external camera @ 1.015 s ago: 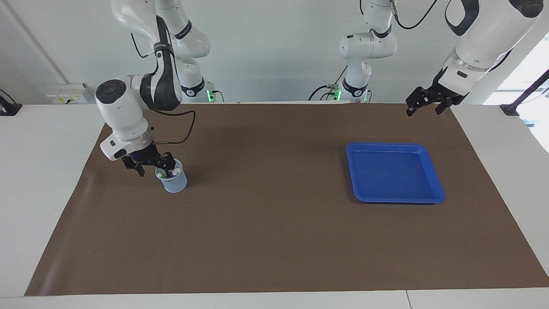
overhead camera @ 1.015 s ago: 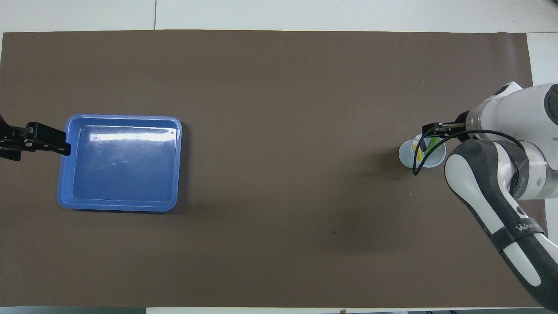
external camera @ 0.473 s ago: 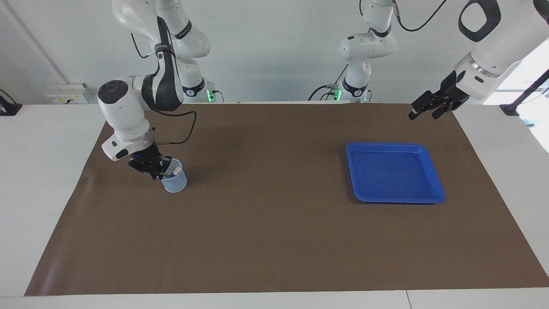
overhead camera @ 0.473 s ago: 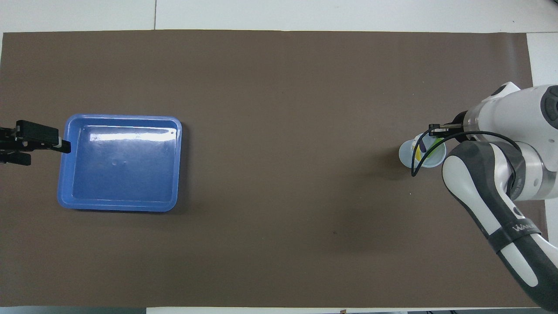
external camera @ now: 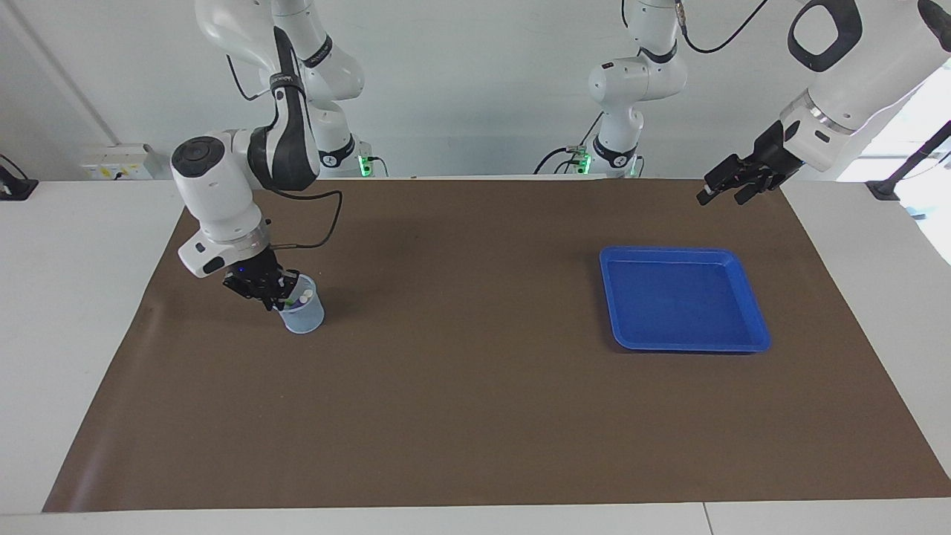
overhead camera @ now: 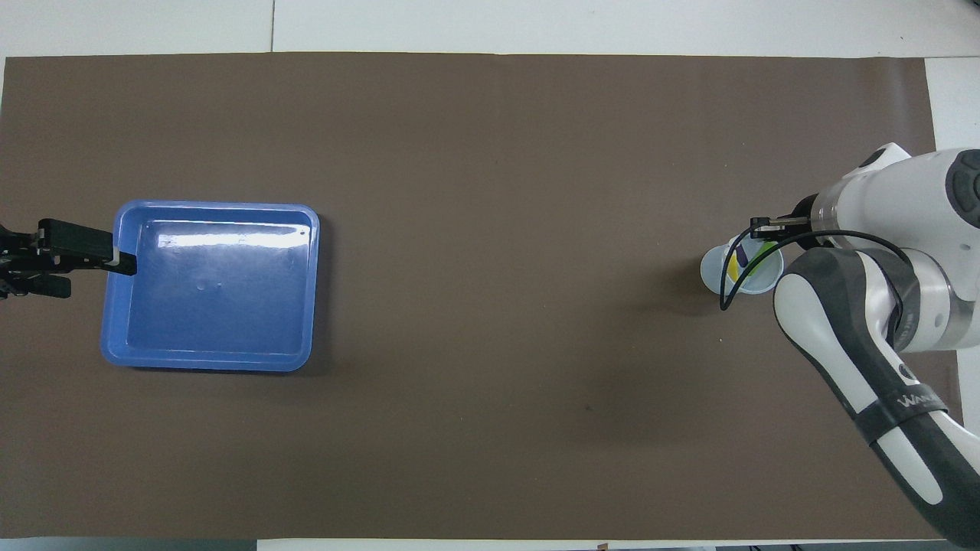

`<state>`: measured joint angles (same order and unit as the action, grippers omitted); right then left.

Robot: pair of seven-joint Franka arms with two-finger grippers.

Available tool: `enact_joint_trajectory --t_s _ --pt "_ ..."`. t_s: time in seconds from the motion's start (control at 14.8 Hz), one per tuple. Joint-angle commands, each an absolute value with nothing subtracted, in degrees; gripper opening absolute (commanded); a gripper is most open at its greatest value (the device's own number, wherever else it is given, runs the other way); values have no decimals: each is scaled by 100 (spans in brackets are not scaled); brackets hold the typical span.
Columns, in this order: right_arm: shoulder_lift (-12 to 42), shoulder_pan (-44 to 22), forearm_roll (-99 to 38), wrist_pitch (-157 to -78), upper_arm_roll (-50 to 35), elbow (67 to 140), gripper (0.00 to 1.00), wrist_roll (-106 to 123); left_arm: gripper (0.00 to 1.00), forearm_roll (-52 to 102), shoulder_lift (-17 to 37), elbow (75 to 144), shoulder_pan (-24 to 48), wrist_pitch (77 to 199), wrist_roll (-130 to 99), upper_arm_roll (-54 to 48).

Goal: Right arm passes pens to left for tray arrangement
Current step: 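Reach the right gripper to the cup and grasp the green pen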

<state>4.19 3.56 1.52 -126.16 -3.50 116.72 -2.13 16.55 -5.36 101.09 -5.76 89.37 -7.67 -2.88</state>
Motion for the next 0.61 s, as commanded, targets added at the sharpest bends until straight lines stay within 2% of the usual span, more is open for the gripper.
enact_joint_trajectory --t_s 0.0,0.34,0.54 --pt "37 387 167 -12200 -369 11584 0 -79 100 1871 -721 10380 -580 9254 -914 -290" --pt "-562 396 167 -11840 -369 11488 0 -96 100 3223 -756 10766 -782 9360 -923 -272" --pt "-642 387 123 -11375 -395 11076 0 -149 100 4119 -800 11169 -853 9501 -949 -272"
